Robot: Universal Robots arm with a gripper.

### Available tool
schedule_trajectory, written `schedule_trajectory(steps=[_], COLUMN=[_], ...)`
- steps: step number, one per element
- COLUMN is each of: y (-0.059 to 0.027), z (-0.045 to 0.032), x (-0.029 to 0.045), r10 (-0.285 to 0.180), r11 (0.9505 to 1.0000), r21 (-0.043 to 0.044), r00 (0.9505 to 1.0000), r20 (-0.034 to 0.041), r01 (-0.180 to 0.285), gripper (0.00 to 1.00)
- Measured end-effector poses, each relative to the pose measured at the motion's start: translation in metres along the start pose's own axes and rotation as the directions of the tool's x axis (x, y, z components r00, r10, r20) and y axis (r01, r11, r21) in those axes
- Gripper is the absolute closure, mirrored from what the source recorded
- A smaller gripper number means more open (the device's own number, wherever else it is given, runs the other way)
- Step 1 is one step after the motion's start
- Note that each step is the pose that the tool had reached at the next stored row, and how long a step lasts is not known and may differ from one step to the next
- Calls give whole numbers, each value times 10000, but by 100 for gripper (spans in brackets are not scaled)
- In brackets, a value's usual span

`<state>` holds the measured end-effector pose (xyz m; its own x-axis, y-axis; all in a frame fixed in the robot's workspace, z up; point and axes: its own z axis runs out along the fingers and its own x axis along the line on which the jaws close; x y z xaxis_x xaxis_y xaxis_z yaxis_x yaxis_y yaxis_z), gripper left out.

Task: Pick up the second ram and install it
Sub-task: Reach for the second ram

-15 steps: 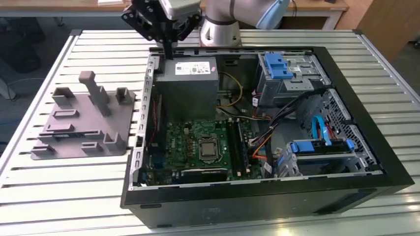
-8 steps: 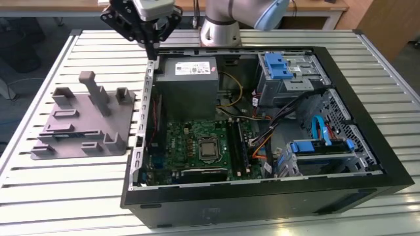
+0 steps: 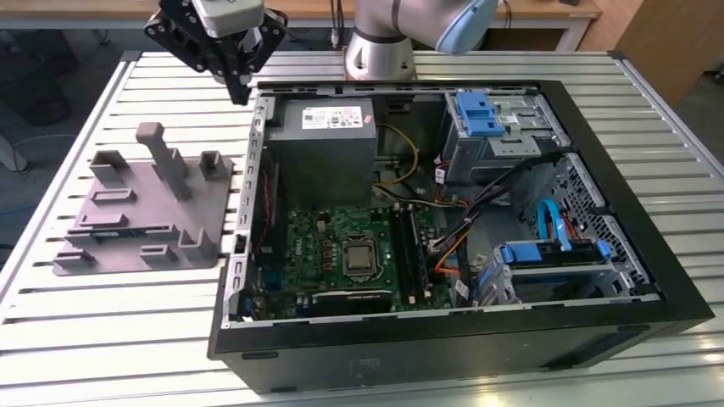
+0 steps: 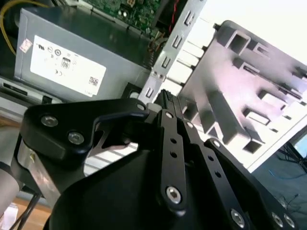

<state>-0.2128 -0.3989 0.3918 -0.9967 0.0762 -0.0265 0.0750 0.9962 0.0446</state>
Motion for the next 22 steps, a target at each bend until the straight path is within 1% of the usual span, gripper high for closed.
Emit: schedule_trajectory(steps=[8, 10, 13, 22], y=[0, -3, -12, -43], z=[-1, -2, -3, -1], x=[3, 28, 149, 564], r10=[0, 1, 1, 1], r11=[10000, 10000, 10000, 10000], r21=[1, 2, 0, 0], r00=[10000, 10000, 10000, 10000], r20=[-1, -1, 3, 7], r01=[0, -1, -1, -1], gripper=[90, 90, 90, 90])
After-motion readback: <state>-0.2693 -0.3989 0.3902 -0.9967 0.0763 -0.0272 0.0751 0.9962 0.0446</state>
